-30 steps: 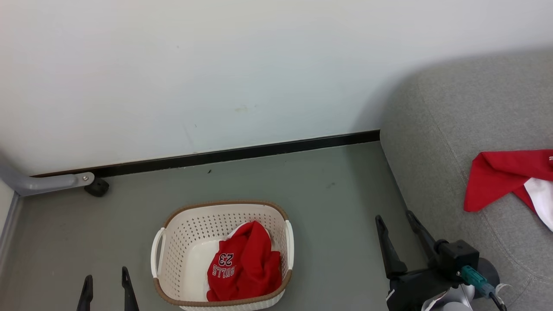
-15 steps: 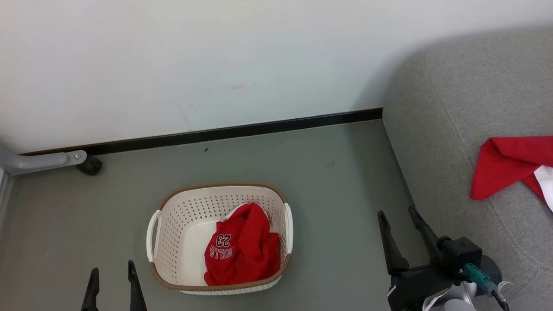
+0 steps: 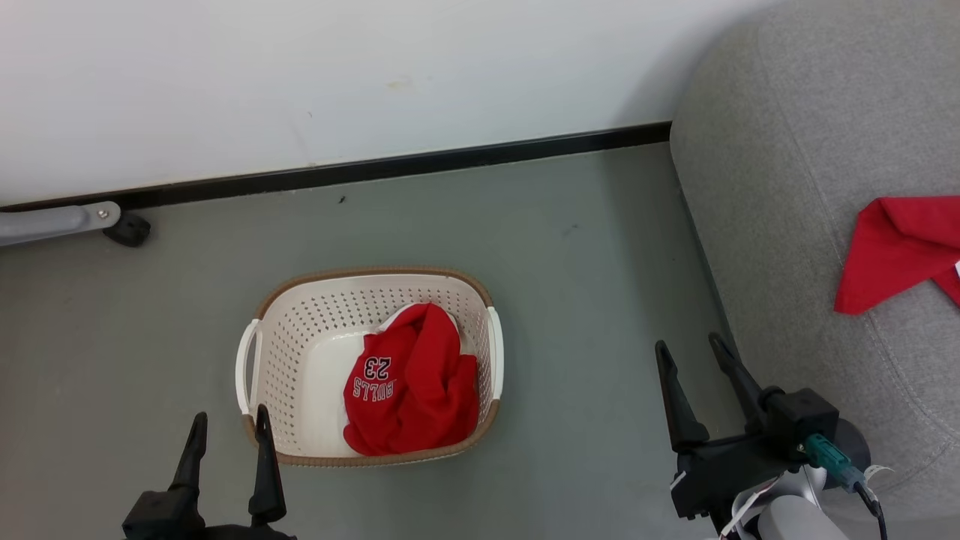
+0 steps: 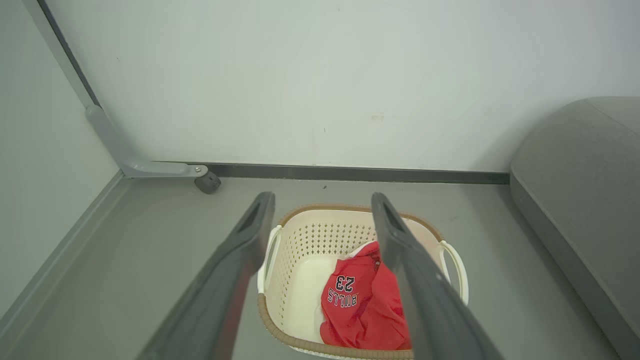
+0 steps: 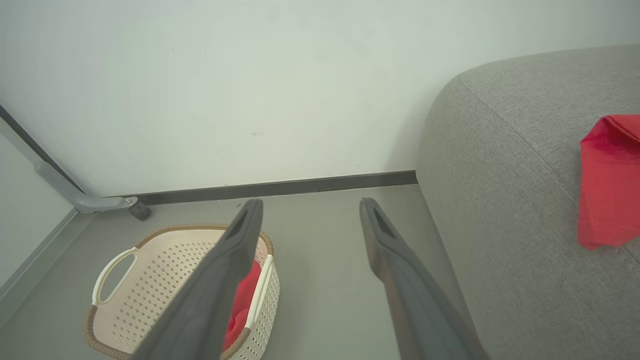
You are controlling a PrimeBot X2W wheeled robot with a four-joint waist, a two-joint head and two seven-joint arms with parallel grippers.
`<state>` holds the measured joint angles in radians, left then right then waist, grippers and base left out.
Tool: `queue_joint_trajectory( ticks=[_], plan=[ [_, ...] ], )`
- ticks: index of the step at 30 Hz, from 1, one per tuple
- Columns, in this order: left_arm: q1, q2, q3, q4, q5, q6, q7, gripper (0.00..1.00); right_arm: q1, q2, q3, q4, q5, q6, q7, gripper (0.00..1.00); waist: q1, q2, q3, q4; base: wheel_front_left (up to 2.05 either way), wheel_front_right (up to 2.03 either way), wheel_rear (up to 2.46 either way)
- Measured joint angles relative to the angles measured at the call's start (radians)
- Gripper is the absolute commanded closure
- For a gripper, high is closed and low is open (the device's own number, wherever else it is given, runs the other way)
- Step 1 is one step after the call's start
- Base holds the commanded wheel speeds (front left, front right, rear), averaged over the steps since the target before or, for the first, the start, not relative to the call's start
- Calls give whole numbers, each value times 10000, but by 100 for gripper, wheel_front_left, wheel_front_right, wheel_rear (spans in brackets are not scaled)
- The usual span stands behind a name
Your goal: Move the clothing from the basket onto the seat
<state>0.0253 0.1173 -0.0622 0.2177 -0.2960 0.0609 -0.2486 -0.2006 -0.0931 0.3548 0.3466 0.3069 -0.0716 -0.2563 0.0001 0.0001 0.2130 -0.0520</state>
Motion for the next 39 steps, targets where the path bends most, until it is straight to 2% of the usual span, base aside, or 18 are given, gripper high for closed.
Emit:
queue_joint_trajectory(
  ticks=[15, 21, 33, 39],
  plan=[
    [-1511, -71, -619, 441, 165, -447, 4, 0, -772, 17, -174, -44, -104, -144, 0, 0, 1, 0, 1693, -129, 0, 0, 0],
    [-2286, 81, -732, 802, 186, -709, 92, 0, -996, 48, -217, -102, -194, -176, 0, 0, 1, 0, 2353, -228, 0, 0, 0],
    [-3902, 75, -1436, 1396, 723, -1152, 372, 0, -1273, 151, -144, -228, -349, -253, 0, 0, 1, 0, 3571, -678, 0, 0, 0],
    [-4740, 82, -1484, 1783, 780, -1227, 550, 0, -1450, 222, -96, -349, -349, -267, -2, 0, 1, 0, 4218, -916, 0, 0, 0]
  ],
)
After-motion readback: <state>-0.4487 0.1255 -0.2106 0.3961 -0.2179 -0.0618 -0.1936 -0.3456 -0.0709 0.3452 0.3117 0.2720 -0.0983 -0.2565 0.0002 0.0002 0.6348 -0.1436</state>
